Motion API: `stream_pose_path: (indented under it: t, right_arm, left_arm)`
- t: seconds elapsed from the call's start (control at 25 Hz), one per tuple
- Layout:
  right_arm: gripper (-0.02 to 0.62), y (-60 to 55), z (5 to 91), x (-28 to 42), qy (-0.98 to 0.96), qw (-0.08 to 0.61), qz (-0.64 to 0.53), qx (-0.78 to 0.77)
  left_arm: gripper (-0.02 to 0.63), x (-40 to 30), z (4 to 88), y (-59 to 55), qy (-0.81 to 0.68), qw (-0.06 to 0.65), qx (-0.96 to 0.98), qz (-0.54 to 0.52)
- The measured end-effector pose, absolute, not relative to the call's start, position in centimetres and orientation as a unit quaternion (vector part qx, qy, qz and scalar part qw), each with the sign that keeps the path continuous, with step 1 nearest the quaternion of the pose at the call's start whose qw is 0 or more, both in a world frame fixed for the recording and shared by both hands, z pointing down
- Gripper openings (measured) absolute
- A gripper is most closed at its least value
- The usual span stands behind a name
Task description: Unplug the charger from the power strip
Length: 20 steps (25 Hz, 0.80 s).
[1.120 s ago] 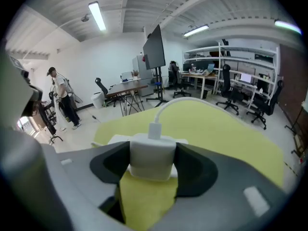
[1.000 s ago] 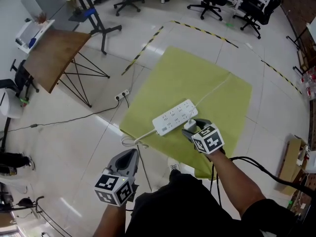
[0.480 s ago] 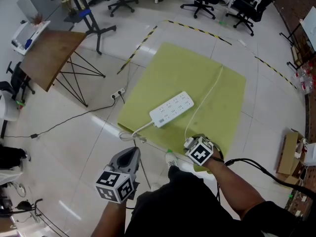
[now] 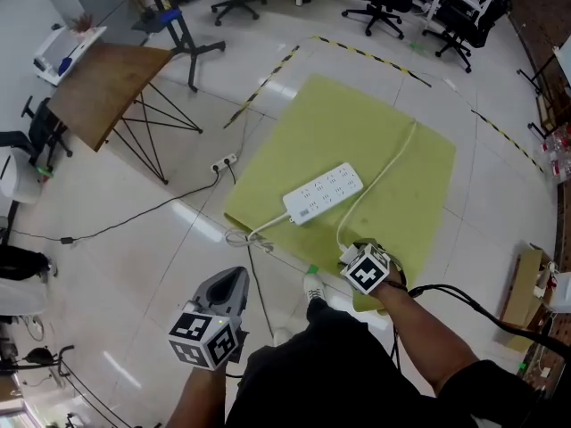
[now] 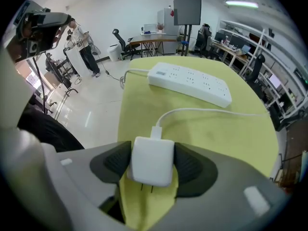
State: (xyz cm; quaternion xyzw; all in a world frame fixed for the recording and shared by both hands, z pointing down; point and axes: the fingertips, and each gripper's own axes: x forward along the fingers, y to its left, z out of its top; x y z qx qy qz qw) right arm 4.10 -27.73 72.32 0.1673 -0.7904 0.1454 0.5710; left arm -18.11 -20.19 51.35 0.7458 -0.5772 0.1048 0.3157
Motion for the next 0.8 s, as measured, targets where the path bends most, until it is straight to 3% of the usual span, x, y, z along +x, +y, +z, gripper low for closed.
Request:
stream_pose_path:
  t: [0.64,0.72,0.8]
  right_arm:
    - [0.342,-28.9,69.2,4.5,-0.806,0.528,0.144,0.227]
    - [0.337,-28.6,67.1,4.2,-0.817,0.503,0.138,0.245]
    - [0.288,-27.6,64.4,3.4,-0.837,0.458,0.132,0.268]
  left_arm:
    - [0.006,-18.4,50.2,-18.6,-0.571,0.300,0.759,0.090]
    - [0.006,-18.4,49.7,-17.8,-0.568,0.294,0.764,0.085]
    - [0.006,-18.5,49.0,-16.8,-0.565,0.282,0.771,0.077]
